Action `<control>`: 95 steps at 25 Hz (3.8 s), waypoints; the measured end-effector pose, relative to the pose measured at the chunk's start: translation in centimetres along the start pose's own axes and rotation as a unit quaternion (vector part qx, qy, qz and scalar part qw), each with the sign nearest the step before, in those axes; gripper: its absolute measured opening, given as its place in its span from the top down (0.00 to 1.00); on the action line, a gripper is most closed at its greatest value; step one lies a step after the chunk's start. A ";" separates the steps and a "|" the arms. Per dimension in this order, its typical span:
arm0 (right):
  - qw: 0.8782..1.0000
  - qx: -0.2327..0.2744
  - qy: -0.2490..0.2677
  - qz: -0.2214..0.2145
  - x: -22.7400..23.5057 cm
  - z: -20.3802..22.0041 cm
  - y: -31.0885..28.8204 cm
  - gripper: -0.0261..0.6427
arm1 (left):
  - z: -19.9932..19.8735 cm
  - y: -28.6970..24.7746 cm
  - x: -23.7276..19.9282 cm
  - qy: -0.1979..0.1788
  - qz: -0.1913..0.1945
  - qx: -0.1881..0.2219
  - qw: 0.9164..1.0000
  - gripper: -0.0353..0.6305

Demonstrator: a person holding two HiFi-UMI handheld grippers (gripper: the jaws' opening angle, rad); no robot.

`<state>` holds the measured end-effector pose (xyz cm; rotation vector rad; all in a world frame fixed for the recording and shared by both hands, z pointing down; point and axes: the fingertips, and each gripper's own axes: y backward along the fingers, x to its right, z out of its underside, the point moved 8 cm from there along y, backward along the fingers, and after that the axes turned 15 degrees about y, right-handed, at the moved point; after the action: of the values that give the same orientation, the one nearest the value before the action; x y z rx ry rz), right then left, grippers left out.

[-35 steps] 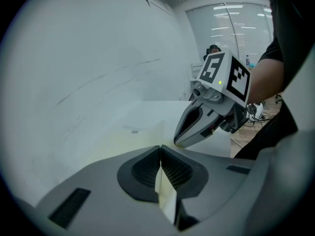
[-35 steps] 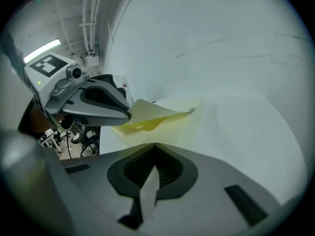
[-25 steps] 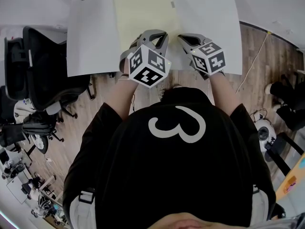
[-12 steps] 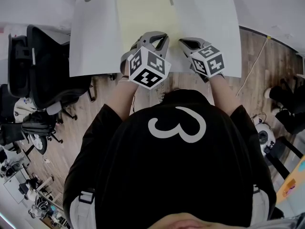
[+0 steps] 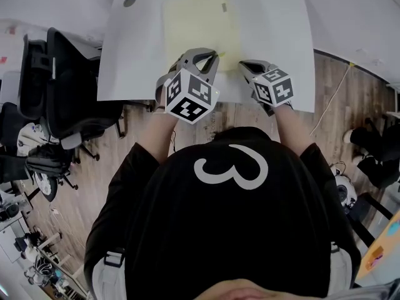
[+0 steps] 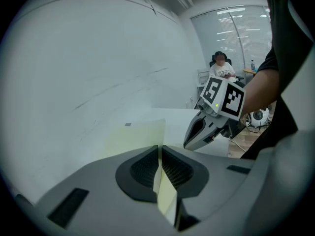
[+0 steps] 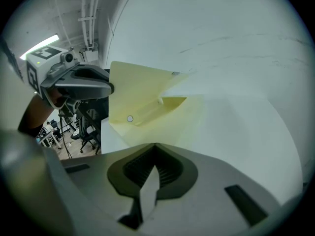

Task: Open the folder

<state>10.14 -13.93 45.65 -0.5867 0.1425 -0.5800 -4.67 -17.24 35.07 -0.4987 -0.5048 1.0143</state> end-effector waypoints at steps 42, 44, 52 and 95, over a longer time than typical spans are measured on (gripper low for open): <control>0.999 -0.032 0.030 -0.007 0.5 -0.6 -0.1 0.93 | 4.9 12.6 -8.5 0.210 -0.148 0.094 0.962 0.91; 0.999 -0.029 0.024 -0.009 0.6 -0.7 -0.1 0.93 | 5.3 13.0 -8.9 0.219 -0.153 0.096 0.959 0.91; 0.999 -0.039 0.036 -0.009 0.8 -0.7 0.0 0.93 | 6.9 14.2 -10.0 0.209 -0.197 0.077 0.955 0.91; 0.999 -0.014 0.032 -0.006 1.1 -0.2 0.0 0.93 | 22.7 14.9 -16.8 0.427 -0.322 0.058 0.843 0.78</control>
<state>10.98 -14.61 45.54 -0.5965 0.2072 -0.6093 -35.67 -22.08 40.95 -0.5619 0.2037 0.1063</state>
